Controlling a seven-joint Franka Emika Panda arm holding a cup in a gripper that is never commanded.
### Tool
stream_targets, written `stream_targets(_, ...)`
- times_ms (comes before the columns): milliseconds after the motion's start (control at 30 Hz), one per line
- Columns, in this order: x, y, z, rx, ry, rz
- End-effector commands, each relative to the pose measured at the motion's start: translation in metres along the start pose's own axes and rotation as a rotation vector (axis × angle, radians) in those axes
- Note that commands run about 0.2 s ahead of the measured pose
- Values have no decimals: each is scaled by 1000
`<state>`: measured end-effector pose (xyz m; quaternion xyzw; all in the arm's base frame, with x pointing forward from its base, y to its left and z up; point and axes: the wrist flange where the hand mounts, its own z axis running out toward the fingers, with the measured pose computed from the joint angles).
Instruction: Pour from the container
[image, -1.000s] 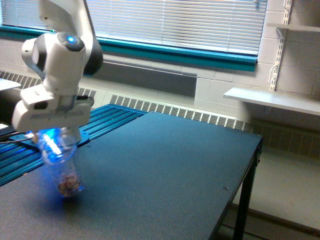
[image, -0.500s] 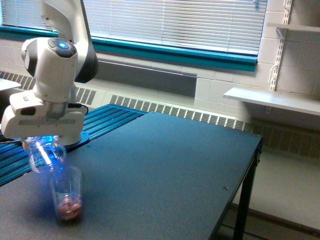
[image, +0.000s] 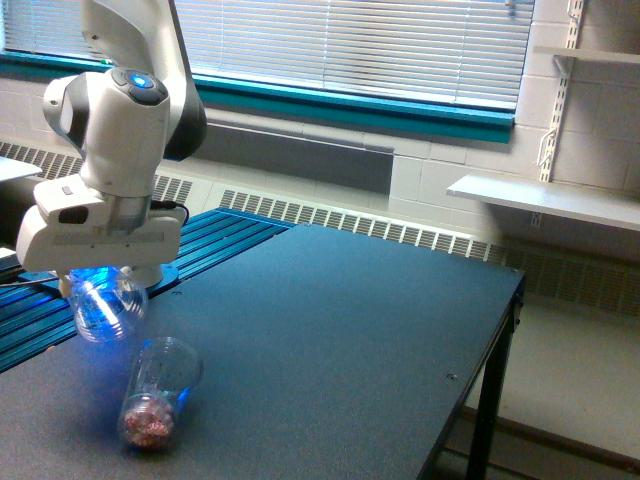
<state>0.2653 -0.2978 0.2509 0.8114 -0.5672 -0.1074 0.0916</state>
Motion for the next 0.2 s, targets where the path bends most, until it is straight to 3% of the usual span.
stream_targets(33, 2, -6, -14, 28, 40, 16)
stream_targets(200, 4, -9, -22, 45, 50, 21)
